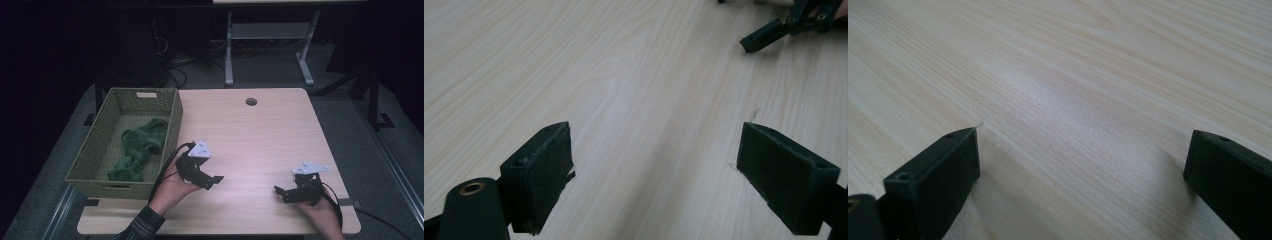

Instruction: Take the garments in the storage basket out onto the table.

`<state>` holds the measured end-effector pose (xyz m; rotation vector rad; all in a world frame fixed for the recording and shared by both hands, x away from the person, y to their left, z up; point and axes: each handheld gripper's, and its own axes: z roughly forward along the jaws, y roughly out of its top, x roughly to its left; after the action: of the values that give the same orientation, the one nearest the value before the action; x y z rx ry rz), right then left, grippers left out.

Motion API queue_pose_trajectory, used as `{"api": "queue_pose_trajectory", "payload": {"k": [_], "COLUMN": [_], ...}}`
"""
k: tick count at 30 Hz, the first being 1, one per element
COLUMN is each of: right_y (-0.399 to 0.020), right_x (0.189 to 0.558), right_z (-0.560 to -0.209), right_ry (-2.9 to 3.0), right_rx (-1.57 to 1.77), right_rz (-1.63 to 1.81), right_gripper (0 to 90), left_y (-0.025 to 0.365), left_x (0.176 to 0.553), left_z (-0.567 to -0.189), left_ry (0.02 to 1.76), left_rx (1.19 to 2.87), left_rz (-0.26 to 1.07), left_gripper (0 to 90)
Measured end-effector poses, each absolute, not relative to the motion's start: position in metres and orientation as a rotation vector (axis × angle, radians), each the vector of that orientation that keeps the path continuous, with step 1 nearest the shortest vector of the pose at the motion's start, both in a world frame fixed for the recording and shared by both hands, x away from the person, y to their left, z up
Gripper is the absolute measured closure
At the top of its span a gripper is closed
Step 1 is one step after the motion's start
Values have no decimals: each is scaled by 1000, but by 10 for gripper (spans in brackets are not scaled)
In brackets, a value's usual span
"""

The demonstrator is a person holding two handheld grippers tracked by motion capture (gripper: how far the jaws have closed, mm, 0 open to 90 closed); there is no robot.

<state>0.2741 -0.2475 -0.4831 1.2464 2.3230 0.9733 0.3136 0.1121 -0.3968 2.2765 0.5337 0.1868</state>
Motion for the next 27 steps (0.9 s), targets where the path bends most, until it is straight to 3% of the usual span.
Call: {"api": "queue_pose_trajectory", "payload": {"k": [27], "right_y": [-247], "right_x": [274], "right_z": [-483], "right_ry": [2313], "right_rx": [1265], "right_rz": [969], "right_gripper": [13], "left_y": [129], "left_x": [330], "left_z": [-356], "left_ry": [520], "left_rx": [2276], "left_rz": [194], "left_gripper": [144]}}
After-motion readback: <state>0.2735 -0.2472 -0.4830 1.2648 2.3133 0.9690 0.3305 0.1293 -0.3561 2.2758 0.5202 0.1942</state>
